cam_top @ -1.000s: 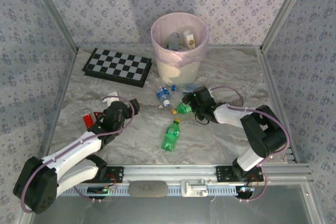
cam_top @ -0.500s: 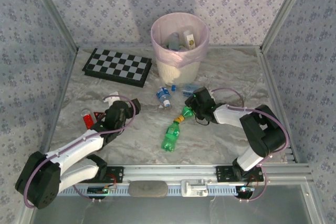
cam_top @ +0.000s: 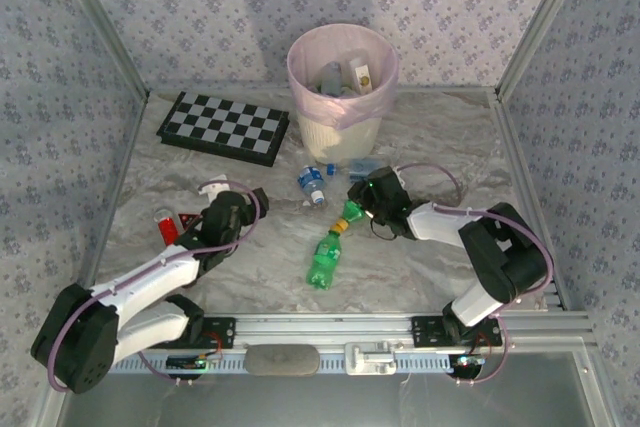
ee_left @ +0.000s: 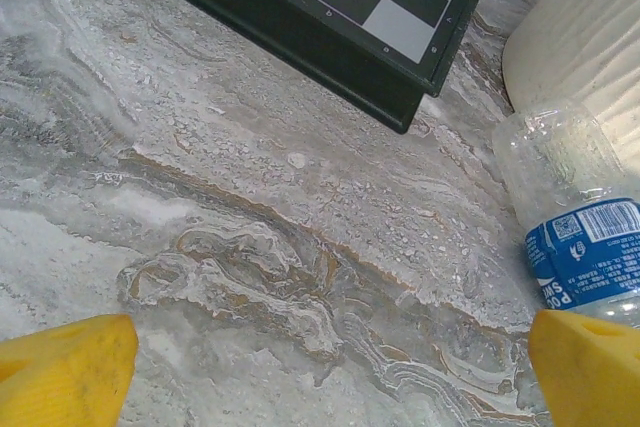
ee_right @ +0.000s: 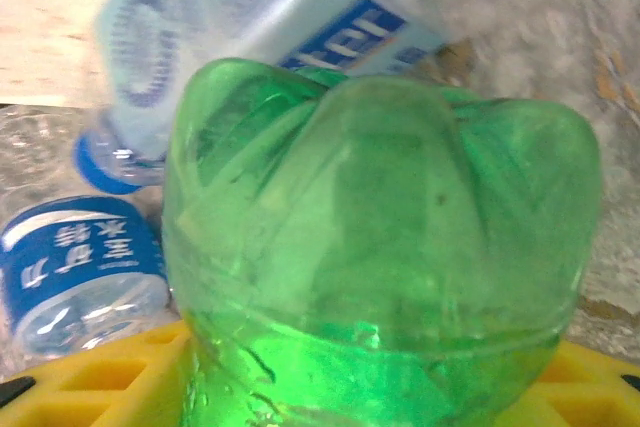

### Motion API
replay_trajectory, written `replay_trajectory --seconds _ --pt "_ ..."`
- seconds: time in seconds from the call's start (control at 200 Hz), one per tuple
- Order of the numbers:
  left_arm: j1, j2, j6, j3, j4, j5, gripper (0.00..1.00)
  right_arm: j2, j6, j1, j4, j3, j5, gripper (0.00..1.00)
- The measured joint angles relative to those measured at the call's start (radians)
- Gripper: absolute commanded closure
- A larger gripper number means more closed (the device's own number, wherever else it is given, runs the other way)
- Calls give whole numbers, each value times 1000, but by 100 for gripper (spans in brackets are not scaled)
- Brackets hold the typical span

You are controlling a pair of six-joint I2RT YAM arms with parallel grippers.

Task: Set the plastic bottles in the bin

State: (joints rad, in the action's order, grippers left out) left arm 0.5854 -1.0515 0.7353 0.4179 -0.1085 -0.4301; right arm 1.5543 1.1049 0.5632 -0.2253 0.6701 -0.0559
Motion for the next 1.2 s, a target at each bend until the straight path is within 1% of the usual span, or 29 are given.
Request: replay_trajectory --seconds 0.16,0.355,0.48,0.585,0.715,0.91,1.049,1.199 --pt "0 -7 0 11 -2 8 0 -135 -150 -13 52 26 -47 56" --pt "6 -7 0 11 -8 18 0 -308 -333 -62 145 139 -116 56" --pt "6 -7 0 11 -8 21 0 -365 -454 -101 185 225 -139 56" --pt "6 -7 0 11 -8 25 0 -376 -543 -134 200 305 -138 57" --pt "6 -6 0 11 -8 27 0 -351 -630 -164 211 429 -113 57" --pt "6 23 0 11 -3 42 0 -229 -721 -191 212 686 -41 56" --pt "6 65 0 -1 8 48 0 -108 -739 -204 216 844 8 56" --pt "6 123 -1 -21 40 56 0 28 -732 -214 240 963 60 57"
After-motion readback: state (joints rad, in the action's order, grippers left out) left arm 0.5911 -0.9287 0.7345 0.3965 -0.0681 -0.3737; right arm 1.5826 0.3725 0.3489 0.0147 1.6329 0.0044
